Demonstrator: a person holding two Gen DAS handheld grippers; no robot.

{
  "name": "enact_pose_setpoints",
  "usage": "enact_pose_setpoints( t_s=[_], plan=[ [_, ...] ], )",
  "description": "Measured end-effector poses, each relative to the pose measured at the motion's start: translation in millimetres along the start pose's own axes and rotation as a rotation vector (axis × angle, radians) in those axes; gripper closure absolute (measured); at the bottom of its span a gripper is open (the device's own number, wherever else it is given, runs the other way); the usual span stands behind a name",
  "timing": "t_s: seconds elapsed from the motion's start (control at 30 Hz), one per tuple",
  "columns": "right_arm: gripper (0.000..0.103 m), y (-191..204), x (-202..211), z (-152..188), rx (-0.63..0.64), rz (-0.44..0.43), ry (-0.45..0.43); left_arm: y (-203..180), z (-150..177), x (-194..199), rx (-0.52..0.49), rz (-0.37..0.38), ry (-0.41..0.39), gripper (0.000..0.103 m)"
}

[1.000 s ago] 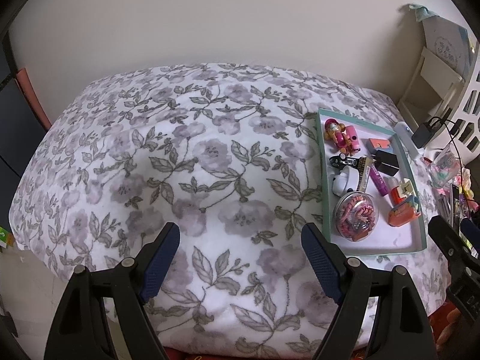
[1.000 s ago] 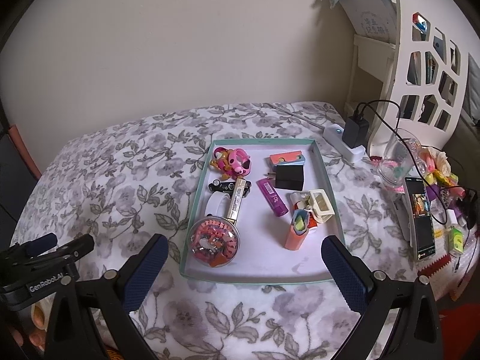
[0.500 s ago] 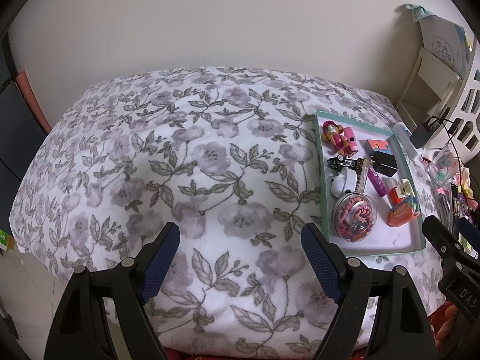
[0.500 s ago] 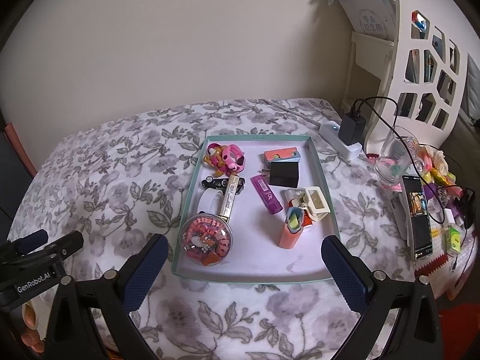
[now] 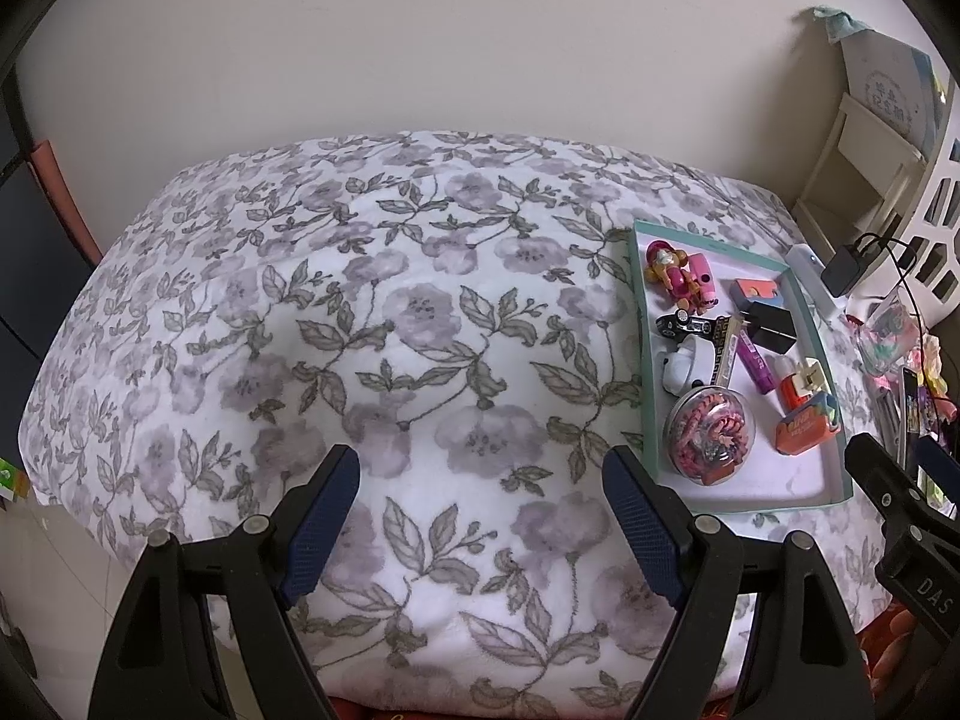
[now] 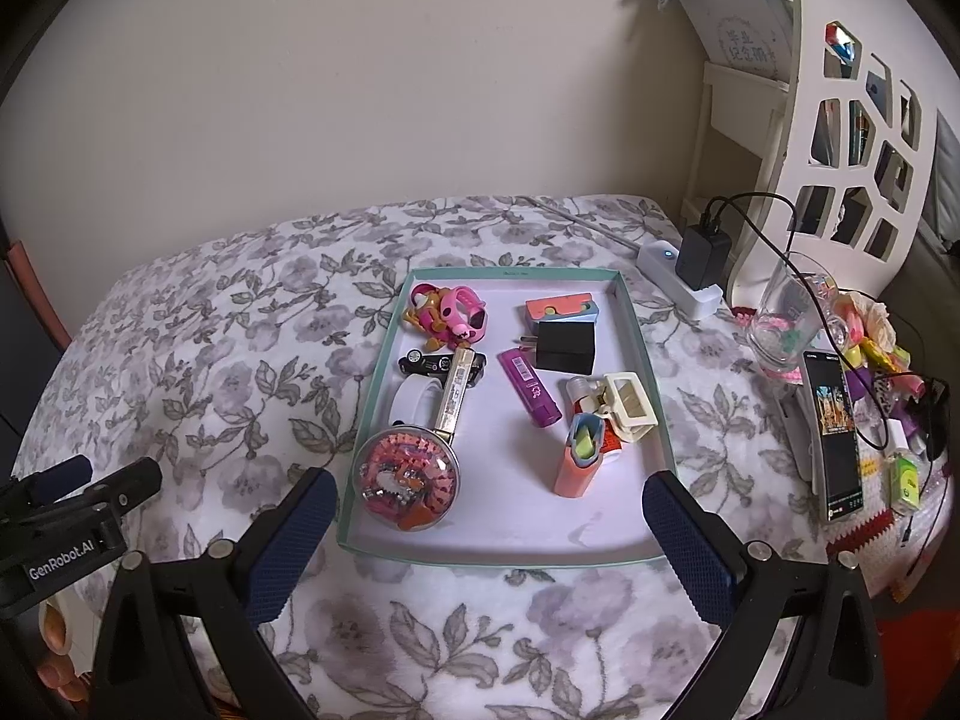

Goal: Organize rigid objects

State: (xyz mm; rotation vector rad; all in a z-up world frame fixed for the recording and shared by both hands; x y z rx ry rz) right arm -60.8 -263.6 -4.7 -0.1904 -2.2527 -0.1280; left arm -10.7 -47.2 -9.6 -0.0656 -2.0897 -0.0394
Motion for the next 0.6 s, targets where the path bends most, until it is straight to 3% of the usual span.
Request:
enact_pose_setpoints(
  t_s=[0.6],
  plan=[
    [0.000, -2.7, -1.8, -0.6, 0.015, 0.001, 0.003, -2.9, -2.0, 6.8, -0.012, -0.010, -0.036, 0.019]
  ],
)
Point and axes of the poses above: each gripper's, at about its wrist camera, not at the fingertips, and x roughly against the way its jaws point, y to its left, z to its underside, the point moved 4 cm from there along -x, roughly the way its jaws point, and after that the axes turned 1 degree about y, right-handed, at the moved point
